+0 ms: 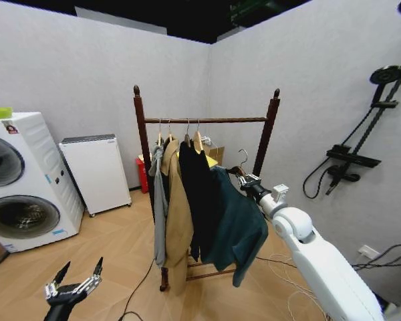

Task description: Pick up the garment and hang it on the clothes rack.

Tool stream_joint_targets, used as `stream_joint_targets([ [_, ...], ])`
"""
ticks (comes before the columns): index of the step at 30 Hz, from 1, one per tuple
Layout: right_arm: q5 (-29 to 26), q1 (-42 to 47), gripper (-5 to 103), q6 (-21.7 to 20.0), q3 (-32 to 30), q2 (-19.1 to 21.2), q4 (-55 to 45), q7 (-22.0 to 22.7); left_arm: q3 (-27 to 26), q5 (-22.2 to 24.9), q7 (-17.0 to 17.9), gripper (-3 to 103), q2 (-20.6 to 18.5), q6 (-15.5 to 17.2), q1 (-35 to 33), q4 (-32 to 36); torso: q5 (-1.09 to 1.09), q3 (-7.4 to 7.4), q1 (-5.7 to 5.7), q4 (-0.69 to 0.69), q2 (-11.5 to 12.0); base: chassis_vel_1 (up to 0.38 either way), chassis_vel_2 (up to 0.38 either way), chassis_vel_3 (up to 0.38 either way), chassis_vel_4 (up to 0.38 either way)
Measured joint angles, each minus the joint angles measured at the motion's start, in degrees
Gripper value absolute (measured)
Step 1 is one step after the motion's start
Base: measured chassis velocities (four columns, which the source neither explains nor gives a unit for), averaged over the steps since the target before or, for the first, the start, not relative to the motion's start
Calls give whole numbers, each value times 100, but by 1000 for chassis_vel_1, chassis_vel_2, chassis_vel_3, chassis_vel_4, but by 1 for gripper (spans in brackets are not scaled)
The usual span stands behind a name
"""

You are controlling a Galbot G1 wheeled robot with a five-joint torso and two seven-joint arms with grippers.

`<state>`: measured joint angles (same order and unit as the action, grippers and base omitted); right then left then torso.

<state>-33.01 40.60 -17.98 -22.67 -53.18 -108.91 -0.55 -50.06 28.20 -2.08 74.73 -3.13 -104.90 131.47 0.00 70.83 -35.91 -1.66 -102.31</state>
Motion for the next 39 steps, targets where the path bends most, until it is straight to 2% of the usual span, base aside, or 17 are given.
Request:
stream_joint_targets([
  [13, 110, -53, 10, -32, 54, 22, -165, -10, 0, 0, -1, 100, 0, 0, 0, 0, 0, 2, -4, 1, 2, -204, 216, 225, -209],
  [14, 138, -152, 10, -40, 58, 61, -133, -17, 0, 0, -1, 100, 0, 0, 1, 0, 3, 2, -7, 2, 3, -215, 159, 191, -170],
  [15, 97, -328, 10, -88, 88, 145, -104, -34, 0, 0, -1, 100, 0, 0, 1, 0, -2, 4, -13, 4, 5, -140, 159, 63, -30],
  [17, -1, -451, 10, -160, 141, 201, -101, -37, 0, 0, -1, 100, 0, 0, 1, 0, 3, 4, -12, 0, 5, -79, 122, 63, -30],
  [20, -230, -665, 10, -286, 248, 263, -118, 16, 0, 0, -1, 100, -1, 0, 2, 0, -2, 3, -10, -2, 5, -64, 24, -7, -40],
  [22, -645, -936, 10, -512, 395, 303, -188, 216, 0, 0, -1, 100, 0, 0, 0, 0, 0, 0, 2, 2, 1, 0, 0, 0, 0],
  [27, -886, -1441, 10, -643, 709, 362, -33, 297, 0, 0, 0, 100, 0, 0, -1, 0, 0, -1, 6, 2, -2, 61, -38, -31, 43],
  [30, -1094, -2285, 10, -707, 1147, 339, 414, 352, 0, 0, -1, 100, 0, 0, 0, 0, -1, -1, 5, 1, -2, 15, -17, -12, 17],
  [34, -1160, -2866, 10, -730, 1499, 275, 819, 375, 0, 0, 0, 100, 0, 0, 1, 0, -2, 1, -3, 3, 1, 0, 0, 0, 0],
  [39, -1162, -3159, 10, -800, 1711, 192, 1041, 380, 0, 0, 0, 100, 0, 0, 1, 0, -2, 2, -5, 2, 3, 0, 0, 0, 0],
])
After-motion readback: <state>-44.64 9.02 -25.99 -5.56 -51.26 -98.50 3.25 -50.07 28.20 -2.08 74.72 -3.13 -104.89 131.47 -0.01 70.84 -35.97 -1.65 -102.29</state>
